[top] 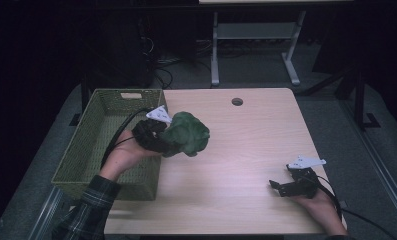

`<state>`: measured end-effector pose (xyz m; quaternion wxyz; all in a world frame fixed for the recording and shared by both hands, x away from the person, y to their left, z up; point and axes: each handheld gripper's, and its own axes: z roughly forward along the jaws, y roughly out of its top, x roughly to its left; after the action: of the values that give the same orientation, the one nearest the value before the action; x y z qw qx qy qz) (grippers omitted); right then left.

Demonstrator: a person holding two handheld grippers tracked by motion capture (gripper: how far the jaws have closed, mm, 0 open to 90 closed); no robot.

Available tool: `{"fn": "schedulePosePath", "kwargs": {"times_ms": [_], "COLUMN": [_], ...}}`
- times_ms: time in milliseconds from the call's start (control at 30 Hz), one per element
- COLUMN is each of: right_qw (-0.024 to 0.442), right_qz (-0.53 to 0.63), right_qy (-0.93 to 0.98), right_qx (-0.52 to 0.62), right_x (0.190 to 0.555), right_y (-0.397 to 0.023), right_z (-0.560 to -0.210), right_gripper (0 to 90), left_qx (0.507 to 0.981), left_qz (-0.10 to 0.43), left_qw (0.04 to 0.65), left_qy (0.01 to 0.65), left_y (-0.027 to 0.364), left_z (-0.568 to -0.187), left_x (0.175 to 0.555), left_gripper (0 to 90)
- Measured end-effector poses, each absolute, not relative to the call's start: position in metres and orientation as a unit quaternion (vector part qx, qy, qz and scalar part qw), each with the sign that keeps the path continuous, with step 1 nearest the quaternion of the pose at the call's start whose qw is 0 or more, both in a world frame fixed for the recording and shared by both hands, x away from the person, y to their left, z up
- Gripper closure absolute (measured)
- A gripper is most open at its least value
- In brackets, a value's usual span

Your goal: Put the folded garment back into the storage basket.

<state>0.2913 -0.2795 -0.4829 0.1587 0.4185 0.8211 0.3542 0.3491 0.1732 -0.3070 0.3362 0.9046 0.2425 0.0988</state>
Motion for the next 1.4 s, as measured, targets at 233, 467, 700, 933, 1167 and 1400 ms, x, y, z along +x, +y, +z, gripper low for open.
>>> {"fn": "schedulePosePath", "kwargs": {"times_ms": [233,467,700,933,1167,1400], "right_qw": [0.159,0.159,0.159,0.159,0.16,0.161], "right_qz": [0.354,0.354,0.354,0.354,0.354,0.354], "right_qy": [0.821,0.821,0.82,0.82,0.82,0.82], "right_qx": [0.419,0.419,0.42,0.42,0.421,0.42], "right_x": [0.291,0.291,0.291,0.291,0.291,0.291], "right_y": [-0.28,-0.28,-0.279,-0.28,-0.28,-0.28], "right_z": [-0.483,-0.483,-0.483,-0.483,-0.483,-0.483], "right_gripper": [7.9,8.0,8.1,8.1,8.1,8.1], "left_qx": [0.89,0.873,0.848,0.837,0.839,0.849], "left_qz": [0.122,0.152,0.179,0.179,0.172,0.158], "left_qw": [0.341,0.339,0.335,0.313,0.288,0.262], "left_qy": [0.277,0.316,0.371,0.411,0.428,0.431], "left_y": [0.211,0.249,0.292,0.315,0.323,0.319], "left_z": [-0.299,-0.296,-0.305,-0.336,-0.367,-0.396], "left_x": [0.347,0.342,0.341,0.349,0.363,0.371], "left_gripper": [57.5,57.5,57.5,57.5,57.5,56.5]}}
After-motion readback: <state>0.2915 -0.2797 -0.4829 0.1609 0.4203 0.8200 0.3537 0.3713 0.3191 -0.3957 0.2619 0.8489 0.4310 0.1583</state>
